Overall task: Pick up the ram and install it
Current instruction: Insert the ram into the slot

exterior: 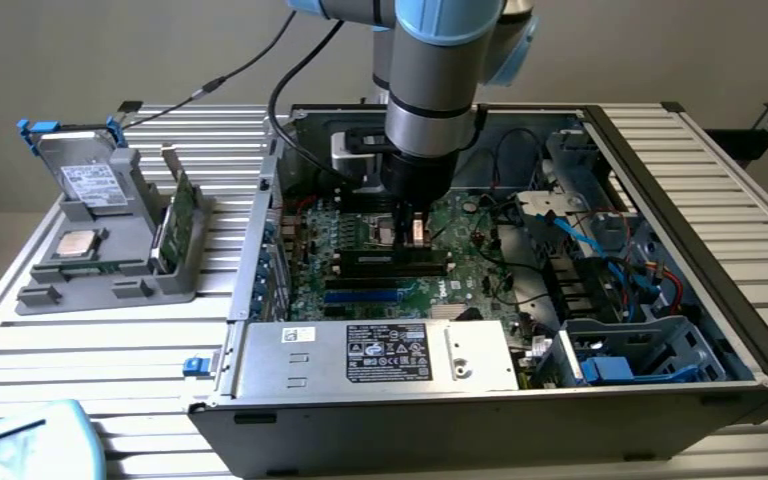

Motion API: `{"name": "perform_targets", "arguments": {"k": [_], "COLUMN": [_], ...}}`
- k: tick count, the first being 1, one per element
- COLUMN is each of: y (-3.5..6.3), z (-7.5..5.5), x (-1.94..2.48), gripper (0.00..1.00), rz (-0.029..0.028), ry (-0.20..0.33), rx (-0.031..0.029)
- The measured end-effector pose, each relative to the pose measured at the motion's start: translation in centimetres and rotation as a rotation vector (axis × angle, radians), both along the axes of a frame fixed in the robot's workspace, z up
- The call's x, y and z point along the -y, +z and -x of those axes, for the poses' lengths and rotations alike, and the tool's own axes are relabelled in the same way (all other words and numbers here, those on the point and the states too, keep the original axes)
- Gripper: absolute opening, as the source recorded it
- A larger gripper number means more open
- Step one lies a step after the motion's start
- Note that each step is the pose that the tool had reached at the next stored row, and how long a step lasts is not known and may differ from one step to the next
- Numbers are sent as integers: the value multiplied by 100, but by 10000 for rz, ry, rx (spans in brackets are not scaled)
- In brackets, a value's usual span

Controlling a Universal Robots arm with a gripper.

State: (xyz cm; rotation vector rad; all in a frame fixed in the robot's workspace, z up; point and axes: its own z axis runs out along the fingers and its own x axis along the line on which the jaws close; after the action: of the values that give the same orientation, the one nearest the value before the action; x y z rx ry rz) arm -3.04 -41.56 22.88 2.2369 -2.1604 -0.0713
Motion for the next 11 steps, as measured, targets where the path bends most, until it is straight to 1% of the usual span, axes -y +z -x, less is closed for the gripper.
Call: {"name": "perform_targets", "arguments": {"k": [6,11], "y": [-14,-17], "z": [1,1], "x": [0,0], "gripper": [14,14], "rz": [81,128], "ry": [0,0], "rx": [15,16]}}
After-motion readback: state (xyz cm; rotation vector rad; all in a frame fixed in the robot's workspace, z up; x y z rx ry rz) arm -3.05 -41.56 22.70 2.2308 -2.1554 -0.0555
